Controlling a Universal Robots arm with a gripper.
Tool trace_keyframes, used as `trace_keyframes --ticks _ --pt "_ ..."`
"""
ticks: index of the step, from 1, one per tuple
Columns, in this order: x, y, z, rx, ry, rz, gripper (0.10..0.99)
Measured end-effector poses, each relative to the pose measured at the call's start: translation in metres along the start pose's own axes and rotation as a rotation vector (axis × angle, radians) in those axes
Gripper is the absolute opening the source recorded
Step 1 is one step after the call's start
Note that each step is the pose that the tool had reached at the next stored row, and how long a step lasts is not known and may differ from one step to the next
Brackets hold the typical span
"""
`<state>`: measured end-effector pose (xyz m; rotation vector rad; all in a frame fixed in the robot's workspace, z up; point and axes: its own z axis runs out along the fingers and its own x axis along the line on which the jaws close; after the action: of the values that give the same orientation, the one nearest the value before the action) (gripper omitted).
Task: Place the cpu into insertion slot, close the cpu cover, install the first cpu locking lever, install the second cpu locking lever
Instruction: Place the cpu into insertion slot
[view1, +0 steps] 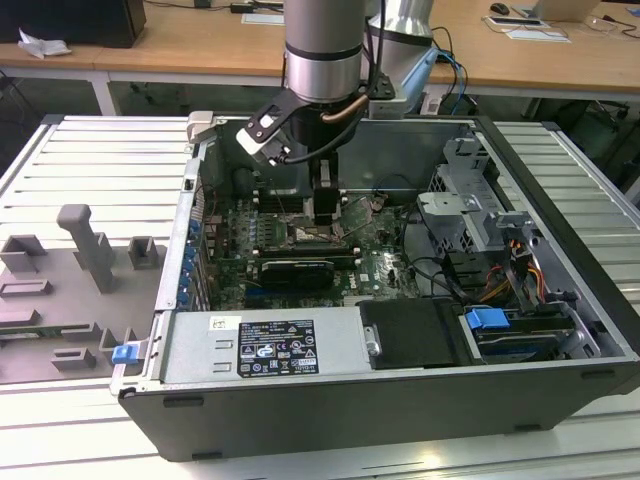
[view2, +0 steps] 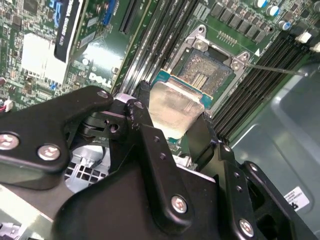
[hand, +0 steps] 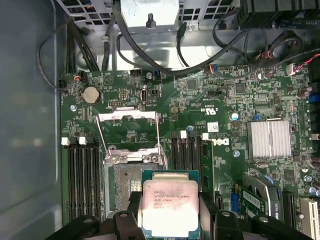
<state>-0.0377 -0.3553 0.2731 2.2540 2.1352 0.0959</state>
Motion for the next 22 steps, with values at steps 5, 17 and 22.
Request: trace_keyframes --ticks 5,17,22 --pt "0.0035 -0.0014 0.0091 0.001 0.0033 -0.044 0.537" --pt "0.0084 -0.003 0.0223 0.001 0.0034 -0.057 0.537" --pt "0.0207 -0.0043 0.031 0.001 0.003 -0.059 0.537"
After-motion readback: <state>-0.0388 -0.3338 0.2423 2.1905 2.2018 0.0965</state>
